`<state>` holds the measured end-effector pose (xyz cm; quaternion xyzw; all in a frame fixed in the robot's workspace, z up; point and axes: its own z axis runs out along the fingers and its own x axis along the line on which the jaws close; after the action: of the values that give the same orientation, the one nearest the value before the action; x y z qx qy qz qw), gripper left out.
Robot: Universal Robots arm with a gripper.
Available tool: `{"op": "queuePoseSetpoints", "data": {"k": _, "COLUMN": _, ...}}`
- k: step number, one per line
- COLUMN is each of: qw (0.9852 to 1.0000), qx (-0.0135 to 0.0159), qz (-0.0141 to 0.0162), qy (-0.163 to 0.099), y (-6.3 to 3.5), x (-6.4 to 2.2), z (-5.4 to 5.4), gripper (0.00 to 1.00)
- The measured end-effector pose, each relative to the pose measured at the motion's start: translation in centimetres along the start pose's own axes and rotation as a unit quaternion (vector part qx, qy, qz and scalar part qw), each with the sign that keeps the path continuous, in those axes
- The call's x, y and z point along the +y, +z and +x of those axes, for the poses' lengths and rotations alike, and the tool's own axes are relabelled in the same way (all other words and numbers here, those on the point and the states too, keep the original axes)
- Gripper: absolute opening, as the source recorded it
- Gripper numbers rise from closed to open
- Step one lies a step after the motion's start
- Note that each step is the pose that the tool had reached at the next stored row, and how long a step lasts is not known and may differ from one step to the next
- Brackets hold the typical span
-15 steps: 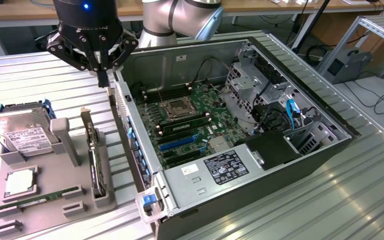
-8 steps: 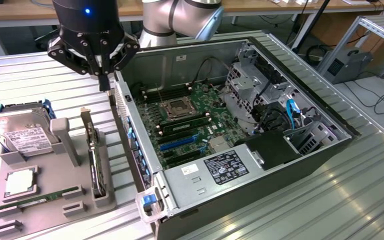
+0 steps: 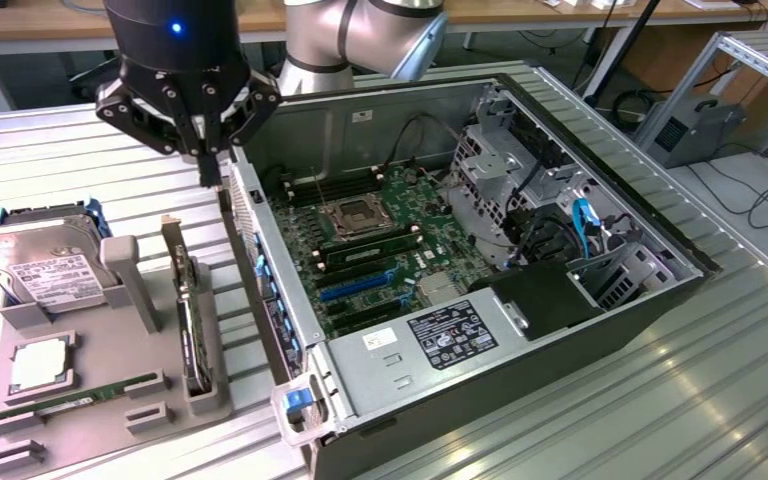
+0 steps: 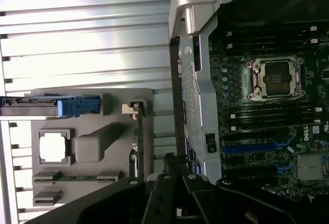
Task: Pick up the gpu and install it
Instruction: 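Reach for the gpu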
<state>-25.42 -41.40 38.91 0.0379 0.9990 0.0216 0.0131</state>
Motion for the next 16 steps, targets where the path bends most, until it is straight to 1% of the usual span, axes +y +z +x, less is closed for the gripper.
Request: {"op": "queuePoseSetpoints", "data": {"k": 16, "qw": 1.0000, "qx": 0.0000, "qz": 0.0000, "qy": 0.000, "y": 0.22, "x": -0.34, "z": -0.01, "gripper": 0.11}}
